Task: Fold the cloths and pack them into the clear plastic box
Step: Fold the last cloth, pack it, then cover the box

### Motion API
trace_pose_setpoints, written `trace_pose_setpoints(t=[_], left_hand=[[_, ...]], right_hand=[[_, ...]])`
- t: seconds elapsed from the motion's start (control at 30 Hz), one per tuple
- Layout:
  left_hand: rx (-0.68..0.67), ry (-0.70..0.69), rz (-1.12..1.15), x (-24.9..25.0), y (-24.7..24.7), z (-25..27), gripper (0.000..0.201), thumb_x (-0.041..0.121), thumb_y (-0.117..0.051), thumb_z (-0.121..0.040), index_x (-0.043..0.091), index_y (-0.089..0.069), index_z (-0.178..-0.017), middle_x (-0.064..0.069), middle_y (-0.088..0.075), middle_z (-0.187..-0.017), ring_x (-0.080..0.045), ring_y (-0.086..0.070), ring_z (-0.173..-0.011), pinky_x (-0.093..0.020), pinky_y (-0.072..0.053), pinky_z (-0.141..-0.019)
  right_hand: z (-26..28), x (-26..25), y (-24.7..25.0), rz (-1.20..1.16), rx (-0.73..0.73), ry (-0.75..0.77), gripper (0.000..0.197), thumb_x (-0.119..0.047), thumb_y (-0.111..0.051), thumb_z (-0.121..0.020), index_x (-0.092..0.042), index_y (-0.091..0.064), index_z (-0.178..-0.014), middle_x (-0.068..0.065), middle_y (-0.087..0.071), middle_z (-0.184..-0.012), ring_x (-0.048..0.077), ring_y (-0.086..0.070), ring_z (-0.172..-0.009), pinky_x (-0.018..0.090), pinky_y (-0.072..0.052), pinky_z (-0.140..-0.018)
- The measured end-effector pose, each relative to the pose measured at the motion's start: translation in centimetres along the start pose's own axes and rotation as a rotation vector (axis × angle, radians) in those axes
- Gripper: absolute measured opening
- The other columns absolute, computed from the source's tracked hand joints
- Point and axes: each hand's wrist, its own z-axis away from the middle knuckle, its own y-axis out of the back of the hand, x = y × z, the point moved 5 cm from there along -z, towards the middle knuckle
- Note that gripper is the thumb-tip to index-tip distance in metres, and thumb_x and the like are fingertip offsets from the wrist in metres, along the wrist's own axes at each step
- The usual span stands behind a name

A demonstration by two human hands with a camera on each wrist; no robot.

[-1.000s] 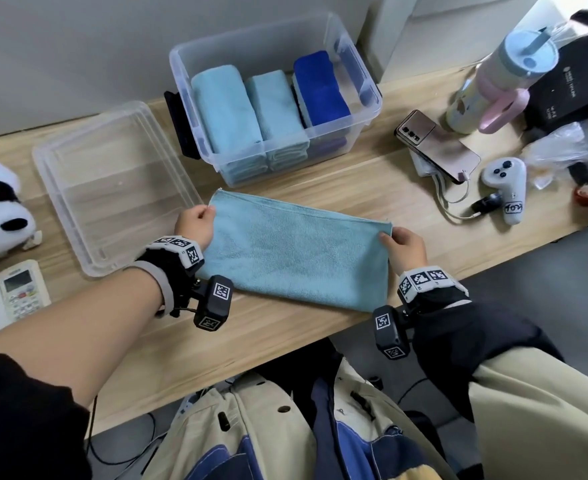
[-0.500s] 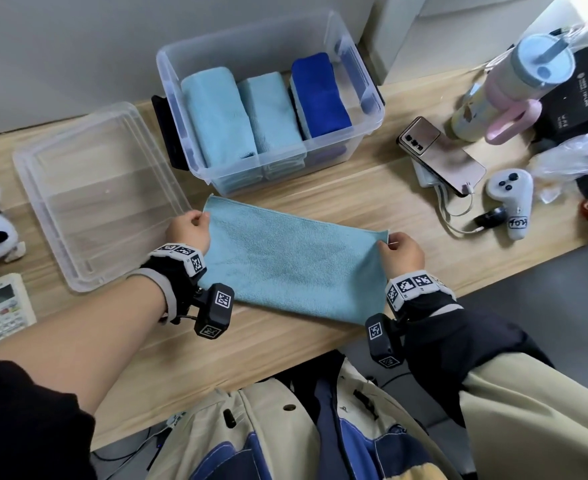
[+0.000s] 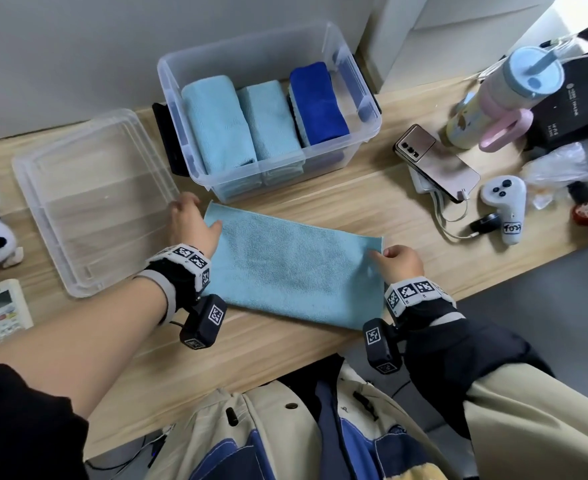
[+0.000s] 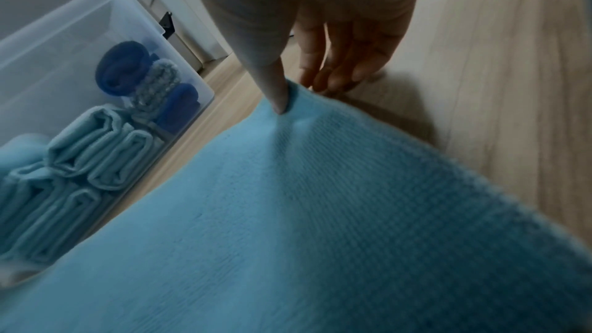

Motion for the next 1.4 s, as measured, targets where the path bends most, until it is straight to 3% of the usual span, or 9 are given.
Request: trace_pose_setpoints(t=[0.17,0.3,0.4,0.53,0.73,0.87,0.93,1.1,1.4], left_hand=[[-0.157,-0.321,0.081,4.5,-0.3,1.8,0.022,0.017,-0.065,-0.080,0.016,-0.055,-0.099,-0.007,-0.051,-0.106,-0.025,-0.056,-0.093,-0.038,-0.048,-0.088],[-0.387,-0.556,0.197,9.7,-0.3,4.6,0.025,0.016,-0.070,-0.077,0.019,-0.059,-0.099,-0.002,-0.057,-0.097,-0.017,-0.057,-0.087,-0.033,-0.047,-0.088],[-0.528,-0.710,0.224,12.7,0.5,6.4,0.053,0.019,-0.075,-0.075,0.018,-0.054,-0.123,0.001,-0.054,-0.116,-0.006,-0.050,-0.102,-0.013,-0.036,-0.088],[-0.621,-0.672,0.407,14.0,2.7,6.9,0.020,0.013,-0.072,-0.079,0.005,-0.067,-0.096,-0.002,-0.067,-0.086,0.002,-0.059,-0.076,-0.010,-0.046,-0.074],[-0.445,-0.601,0.514,11.8,6.3,6.0,0.008,0.009,-0.065,-0.085,0.014,-0.060,-0.079,0.004,-0.056,-0.071,0.010,-0.049,-0.054,-0.005,-0.039,-0.060],[-0.283,-0.501,0.651,9.8,9.2,5.0,0.026,0.004,-0.062,-0.085,0.024,-0.052,-0.073,0.005,-0.055,-0.070,0.008,-0.051,-0.055,-0.009,-0.042,-0.062],[-0.235,-0.477,0.684,9.4,10.7,5.1,0.026,0.002,-0.060,-0.085,0.023,-0.051,-0.073,0.002,-0.054,-0.069,-0.001,-0.051,-0.061,-0.017,-0.044,-0.064],[-0.139,-0.471,0.816,11.1,15.2,5.6,0.026,0.000,-0.057,-0.087,0.022,-0.051,-0.075,0.001,-0.052,-0.070,0.008,-0.052,-0.050,-0.011,-0.048,-0.059],[-0.129,-0.525,1.095,14.1,21.1,8.5,0.022,0.003,-0.052,-0.092,0.021,-0.050,-0.078,0.006,-0.058,-0.076,-0.003,-0.054,-0.068,-0.017,-0.048,-0.073]], right_hand=[[1.3,-3.5,-0.3,-0.216,-0.042,0.249,0.029,-0.015,-0.067,-0.078,-0.024,-0.043,-0.063,-0.007,-0.051,-0.058,0.013,-0.049,-0.058,0.027,-0.038,-0.064],[4.3,-7.9,0.1,-0.333,-0.122,0.490,0.032,-0.003,-0.068,-0.079,-0.023,-0.045,-0.069,-0.007,-0.053,-0.062,-0.004,-0.046,-0.045,0.010,-0.036,-0.053],[6.7,-10.6,0.5,-0.391,-0.174,0.615,0.032,0.002,-0.068,-0.078,-0.022,-0.049,-0.069,-0.006,-0.054,-0.065,-0.004,-0.048,-0.049,0.008,-0.038,-0.054],[9.3,-12.6,1.0,-0.376,-0.213,0.714,0.029,-0.001,-0.070,-0.076,-0.023,-0.052,-0.071,-0.003,-0.058,-0.070,0.008,-0.053,-0.064,0.017,-0.044,-0.064],[10.5,-12.4,1.6,-0.210,-0.306,0.754,0.016,-0.003,-0.071,-0.077,-0.013,-0.061,-0.082,-0.009,-0.059,-0.067,-0.010,-0.053,-0.053,0.006,-0.040,-0.056],[9.5,-11.6,3.3,-0.104,-0.229,0.778,0.008,-0.003,-0.064,-0.083,-0.010,-0.068,-0.086,-0.003,-0.059,-0.066,-0.005,-0.050,-0.055,0.020,-0.042,-0.064],[9.2,-12.2,4.9,-0.180,-0.152,0.789,0.013,-0.004,-0.059,-0.087,-0.012,-0.069,-0.089,0.001,-0.062,-0.071,0.003,-0.056,-0.064,0.031,-0.049,-0.070],[11.0,-16.5,9.1,-0.508,-0.104,0.829,0.021,-0.007,-0.050,-0.094,-0.022,-0.065,-0.094,-0.018,-0.067,-0.067,-0.004,-0.059,-0.064,0.015,-0.049,-0.061],[16.0,-20.4,14.6,-0.782,-0.163,1.014,0.024,-0.008,-0.047,-0.096,-0.023,-0.065,-0.091,-0.018,-0.064,-0.069,0.001,-0.054,-0.070,0.018,-0.046,-0.070]])
